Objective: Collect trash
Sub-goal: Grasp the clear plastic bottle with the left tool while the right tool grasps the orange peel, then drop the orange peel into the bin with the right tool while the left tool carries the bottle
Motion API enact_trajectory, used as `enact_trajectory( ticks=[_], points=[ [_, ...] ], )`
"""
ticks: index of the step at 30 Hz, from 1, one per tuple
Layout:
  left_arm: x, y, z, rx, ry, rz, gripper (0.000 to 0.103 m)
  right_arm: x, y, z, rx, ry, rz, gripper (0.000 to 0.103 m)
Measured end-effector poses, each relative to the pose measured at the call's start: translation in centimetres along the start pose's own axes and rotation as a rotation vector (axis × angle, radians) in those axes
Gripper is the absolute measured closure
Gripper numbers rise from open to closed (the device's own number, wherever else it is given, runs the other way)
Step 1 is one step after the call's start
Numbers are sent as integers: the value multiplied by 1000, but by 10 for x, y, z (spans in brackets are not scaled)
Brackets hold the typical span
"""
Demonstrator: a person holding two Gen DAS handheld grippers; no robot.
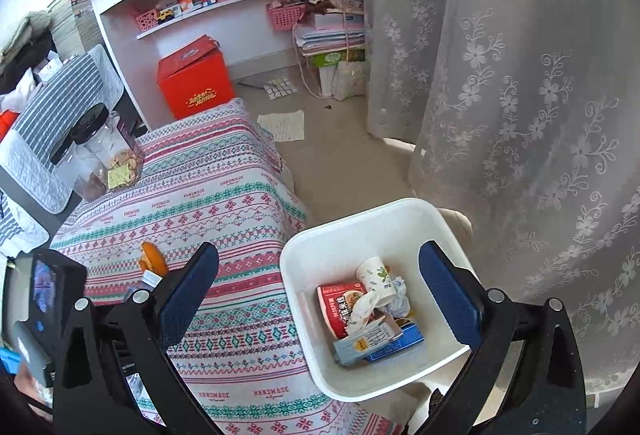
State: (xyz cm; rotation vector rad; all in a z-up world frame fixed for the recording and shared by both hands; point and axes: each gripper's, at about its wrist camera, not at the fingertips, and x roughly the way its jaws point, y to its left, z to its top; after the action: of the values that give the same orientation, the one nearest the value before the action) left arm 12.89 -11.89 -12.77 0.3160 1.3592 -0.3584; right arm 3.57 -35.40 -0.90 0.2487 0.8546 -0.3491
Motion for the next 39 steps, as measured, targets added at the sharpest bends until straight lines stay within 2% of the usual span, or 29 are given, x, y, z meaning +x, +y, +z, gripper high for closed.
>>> enact_trajectory(
  ticks=[4,5,7,9,12,16,19,21,22,23,24,27,33,39],
  points=[
    [-51,61,-32,-165,-133,-64,40,29,48,-2,-118,62,48,7],
    [-62,78,-41,-210,-168,-72,40,50,79,-4,-192,93,78,7],
    [-79,115,-61,-309,-236,-72,39,75,111,-8,-265,146,129,7],
    [-86,150,-76,-406,-269,-66,39,101,139,-15,-310,235,193,7],
    [-98,180,-84,-464,-301,-63,39,135,175,-27,-338,346,255,8],
    [-105,198,-90,-493,-324,-48,39,159,216,-36,-392,352,261,14],
    [-104,206,-91,-496,-327,-42,39,175,231,-45,-423,401,250,28],
    [-102,205,-89,-492,-325,-25,39,183,235,-51,-424,435,239,47],
    [-100,206,-88,-490,-325,-23,39,182,238,-53,-437,414,222,48],
    [-99,207,-87,-489,-324,-25,39,181,241,-53,-452,392,215,55],
    [-98,206,-88,-487,-323,-27,39,181,242,-52,-453,384,215,68],
    [-96,205,-86,-477,-322,-20,39,177,242,-49,-421,377,229,82],
    [-99,205,-87,-490,-344,-5,39,139,234,-23,-362,261,285,85],
    [-110,208,-85,-535,-422,5,39,80,224,8,-302,89,347,85]
  ],
)
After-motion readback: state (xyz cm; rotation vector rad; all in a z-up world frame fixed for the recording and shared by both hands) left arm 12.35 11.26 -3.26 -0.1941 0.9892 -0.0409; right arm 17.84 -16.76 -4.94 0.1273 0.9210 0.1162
